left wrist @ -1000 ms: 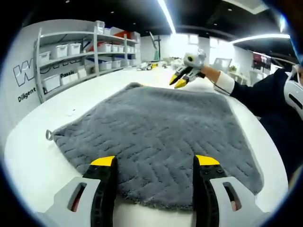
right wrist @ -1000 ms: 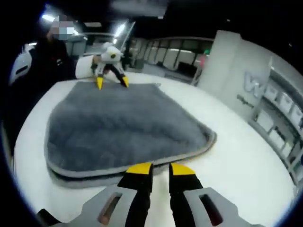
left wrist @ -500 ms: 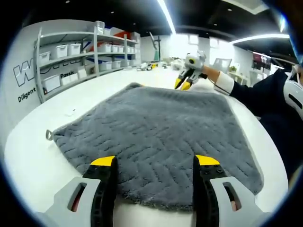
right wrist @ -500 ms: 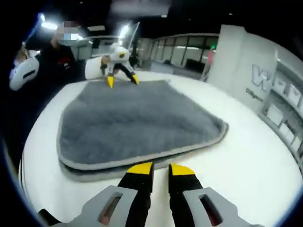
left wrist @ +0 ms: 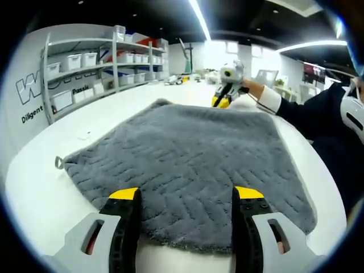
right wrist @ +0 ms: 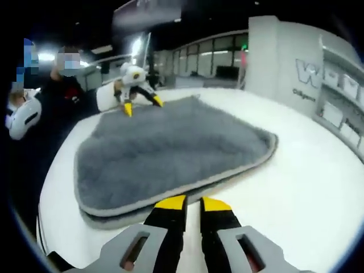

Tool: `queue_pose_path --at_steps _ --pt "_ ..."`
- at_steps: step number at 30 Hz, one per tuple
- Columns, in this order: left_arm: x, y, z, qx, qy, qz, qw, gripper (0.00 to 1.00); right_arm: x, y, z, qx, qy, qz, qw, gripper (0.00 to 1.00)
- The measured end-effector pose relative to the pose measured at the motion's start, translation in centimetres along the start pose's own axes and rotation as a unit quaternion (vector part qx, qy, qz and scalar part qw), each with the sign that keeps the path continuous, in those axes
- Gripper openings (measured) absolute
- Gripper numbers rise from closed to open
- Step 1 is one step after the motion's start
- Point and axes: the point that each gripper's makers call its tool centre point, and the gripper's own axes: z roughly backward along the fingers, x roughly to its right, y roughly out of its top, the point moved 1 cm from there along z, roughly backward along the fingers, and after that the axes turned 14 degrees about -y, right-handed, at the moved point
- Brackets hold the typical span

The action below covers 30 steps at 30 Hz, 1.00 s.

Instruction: Open the folded towel by lifting each exposed corner and separating the folded layers until the towel lies flat within the target outline without major curled edges

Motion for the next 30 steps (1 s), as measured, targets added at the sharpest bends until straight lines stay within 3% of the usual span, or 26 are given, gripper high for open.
queue_pose_path --at_steps 5,7,11,19,26,30 --pt "0.1 0.0 -0.1 0.000 0.000 0.000 1.0000 0.64 -0.2 0.0 0.0 0.000 -0.006 0.020 0.9998 0.00" --pt "0.3 0.0 -0.2 0.000 0.001 -0.001 1.0000 0.64 0.7 -0.4 0.1 -0.010 -0.023 0.043 0.9987 0.00" --pt "0.4 0.0 -0.2 -0.001 0.001 -0.001 1.0000 0.64 0.3 -0.3 0.2 -0.006 -0.016 0.047 0.9988 0.00" --pt "0.3 0.0 -0.1 -0.001 0.001 -0.001 1.0000 0.64 0.2 -0.6 0.8 -0.017 -0.004 0.016 0.9997 0.00" --pt "0.3 0.0 -0.1 -0.001 0.002 -0.002 1.0000 0.64 -0.4 0.3 1.4 0.012 0.023 0.022 0.9994 0.11" --pt "0.2 0.0 0.0 -0.001 0.002 -0.002 1.0000 0.64 -0.9 -0.4 1.2 -0.003 0.030 0.029 0.9991 0.15"
